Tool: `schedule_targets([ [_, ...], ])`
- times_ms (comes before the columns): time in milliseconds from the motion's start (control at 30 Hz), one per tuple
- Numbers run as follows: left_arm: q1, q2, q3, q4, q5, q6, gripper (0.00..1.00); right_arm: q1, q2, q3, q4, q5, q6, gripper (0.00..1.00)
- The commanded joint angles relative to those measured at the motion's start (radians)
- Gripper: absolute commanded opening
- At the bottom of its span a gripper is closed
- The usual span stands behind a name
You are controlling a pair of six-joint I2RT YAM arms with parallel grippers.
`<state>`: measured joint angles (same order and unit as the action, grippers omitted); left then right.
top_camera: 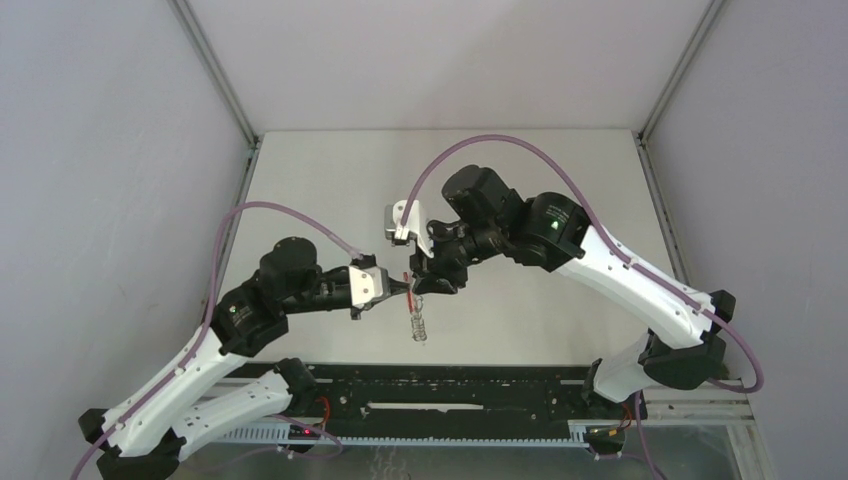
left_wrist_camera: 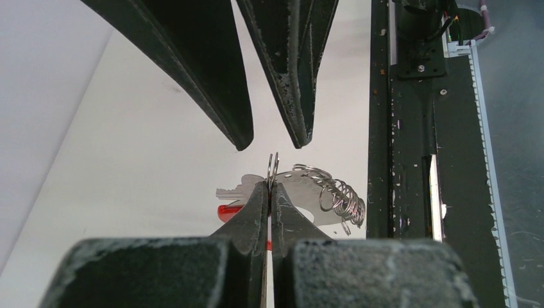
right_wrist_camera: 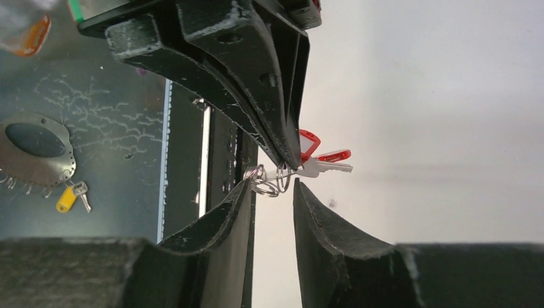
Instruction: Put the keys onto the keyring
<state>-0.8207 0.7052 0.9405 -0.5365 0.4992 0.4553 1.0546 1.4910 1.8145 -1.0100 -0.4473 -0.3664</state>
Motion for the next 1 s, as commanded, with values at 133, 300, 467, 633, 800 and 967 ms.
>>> schedule_targets([
  [133, -0.004, -0.016, 0.051, 0.029, 0.011, 0.022, 0.0, 0.043, 0.031, 0.082, -0.073, 0.038, -0.076, 0.35],
  [300, -0.004, -0.026, 0.048, 0.038, 0.012, 0.015, 0.0, 0.057, 0.044, 0.07, -0.067, 0.044, -0.081, 0.3],
  [467, -0.004, -0.034, 0.046, 0.045, 0.018, 0.008, 0.0, 0.072, 0.052, 0.054, -0.046, 0.066, -0.084, 0.23],
  [633, -0.004, -0.035, 0.046, 0.047, 0.022, 0.007, 0.0, 0.083, 0.052, 0.048, -0.022, 0.088, -0.084, 0.17],
  [800, -0.003, -0.04, 0.044, 0.048, 0.031, 0.004, 0.0, 0.087, 0.049, 0.037, -0.005, 0.141, -0.077, 0.25],
  [967, -0.004, -0.046, 0.041, 0.049, 0.035, 0.004, 0.0, 0.086, 0.023, 0.005, 0.049, 0.174, -0.068, 0.33],
])
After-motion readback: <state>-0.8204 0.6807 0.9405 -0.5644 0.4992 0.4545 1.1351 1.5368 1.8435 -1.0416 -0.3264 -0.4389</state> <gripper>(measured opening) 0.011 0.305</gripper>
